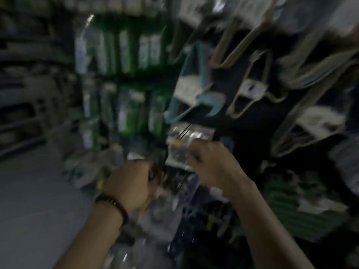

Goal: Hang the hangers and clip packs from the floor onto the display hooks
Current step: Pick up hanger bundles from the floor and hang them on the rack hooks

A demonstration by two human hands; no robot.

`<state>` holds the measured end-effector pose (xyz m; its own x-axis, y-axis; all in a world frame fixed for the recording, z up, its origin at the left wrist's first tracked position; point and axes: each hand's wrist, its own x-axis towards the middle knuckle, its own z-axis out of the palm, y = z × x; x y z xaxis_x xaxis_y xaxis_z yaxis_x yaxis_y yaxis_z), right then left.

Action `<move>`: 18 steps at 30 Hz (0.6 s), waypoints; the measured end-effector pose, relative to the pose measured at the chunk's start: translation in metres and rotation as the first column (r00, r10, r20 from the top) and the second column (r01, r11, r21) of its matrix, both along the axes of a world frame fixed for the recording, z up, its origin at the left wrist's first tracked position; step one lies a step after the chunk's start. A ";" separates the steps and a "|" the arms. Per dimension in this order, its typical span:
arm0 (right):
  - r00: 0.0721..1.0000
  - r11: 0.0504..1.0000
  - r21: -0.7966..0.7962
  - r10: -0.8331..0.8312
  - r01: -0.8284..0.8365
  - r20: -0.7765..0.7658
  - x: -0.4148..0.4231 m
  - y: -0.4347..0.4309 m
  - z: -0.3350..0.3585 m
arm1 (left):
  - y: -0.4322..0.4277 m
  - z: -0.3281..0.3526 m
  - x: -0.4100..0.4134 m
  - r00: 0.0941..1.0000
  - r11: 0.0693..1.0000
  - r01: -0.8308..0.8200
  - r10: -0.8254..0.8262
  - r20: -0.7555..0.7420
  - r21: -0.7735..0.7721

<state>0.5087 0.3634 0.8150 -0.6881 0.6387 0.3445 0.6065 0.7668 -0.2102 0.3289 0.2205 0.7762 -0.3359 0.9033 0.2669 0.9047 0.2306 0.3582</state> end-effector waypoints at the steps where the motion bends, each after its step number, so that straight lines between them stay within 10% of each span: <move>1: 0.999 0.995 -0.086 0.049 -0.047 0.023 -0.023 -0.016 -0.033 | -0.026 -0.030 -0.015 0.998 0.997 -0.043 0.046 0.046 -0.063; 8: 0.922 0.798 -0.571 0.348 -0.194 0.173 -0.134 -0.130 -0.241 | -0.199 -0.215 -0.084 0.852 0.820 -0.271 0.448 0.271 -0.504; 18: 0.788 0.609 -0.792 0.508 -0.043 0.348 -0.250 -0.114 -0.407 | -0.239 -0.341 -0.155 0.607 0.598 -0.292 0.719 0.338 -0.746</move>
